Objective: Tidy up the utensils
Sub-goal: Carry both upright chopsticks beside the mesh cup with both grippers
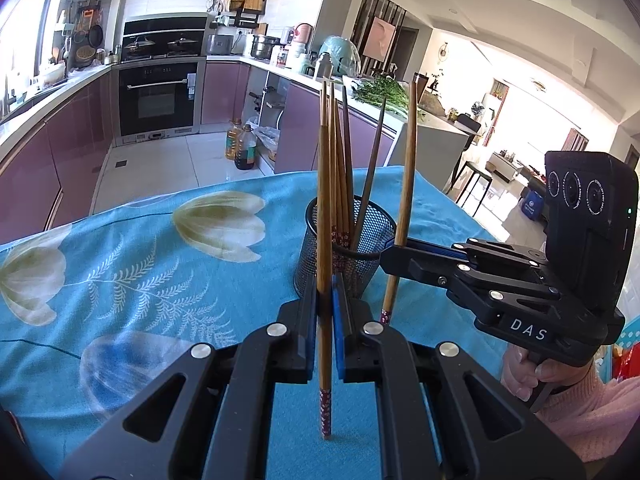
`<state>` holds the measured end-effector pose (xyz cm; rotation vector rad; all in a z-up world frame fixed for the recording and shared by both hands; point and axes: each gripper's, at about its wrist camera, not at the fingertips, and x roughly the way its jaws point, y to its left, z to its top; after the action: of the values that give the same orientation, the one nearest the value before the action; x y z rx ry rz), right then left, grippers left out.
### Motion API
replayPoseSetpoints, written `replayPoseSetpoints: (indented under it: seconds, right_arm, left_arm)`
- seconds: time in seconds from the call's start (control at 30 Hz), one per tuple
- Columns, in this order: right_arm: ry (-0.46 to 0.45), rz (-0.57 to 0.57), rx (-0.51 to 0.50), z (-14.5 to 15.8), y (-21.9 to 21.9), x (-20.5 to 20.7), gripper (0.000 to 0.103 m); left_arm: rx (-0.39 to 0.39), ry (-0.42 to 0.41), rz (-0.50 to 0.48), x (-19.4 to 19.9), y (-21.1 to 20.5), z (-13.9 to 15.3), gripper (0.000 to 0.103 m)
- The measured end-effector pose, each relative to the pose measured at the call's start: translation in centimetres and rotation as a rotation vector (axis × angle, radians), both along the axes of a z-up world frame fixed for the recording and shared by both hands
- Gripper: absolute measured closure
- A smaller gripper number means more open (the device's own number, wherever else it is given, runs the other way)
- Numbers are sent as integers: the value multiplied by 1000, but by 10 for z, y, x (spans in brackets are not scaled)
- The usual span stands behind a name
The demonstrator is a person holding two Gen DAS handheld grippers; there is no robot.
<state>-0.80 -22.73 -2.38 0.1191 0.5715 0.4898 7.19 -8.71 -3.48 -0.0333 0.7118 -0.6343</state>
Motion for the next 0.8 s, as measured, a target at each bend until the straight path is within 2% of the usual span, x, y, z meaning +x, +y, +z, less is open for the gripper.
replayPoseSetpoints:
  seconds: [0.8]
  right_arm:
    - [-9, 3, 3, 1, -5, -3, 97]
  left_arm:
    - [-7, -16, -5, -1, 0, 6, 95]
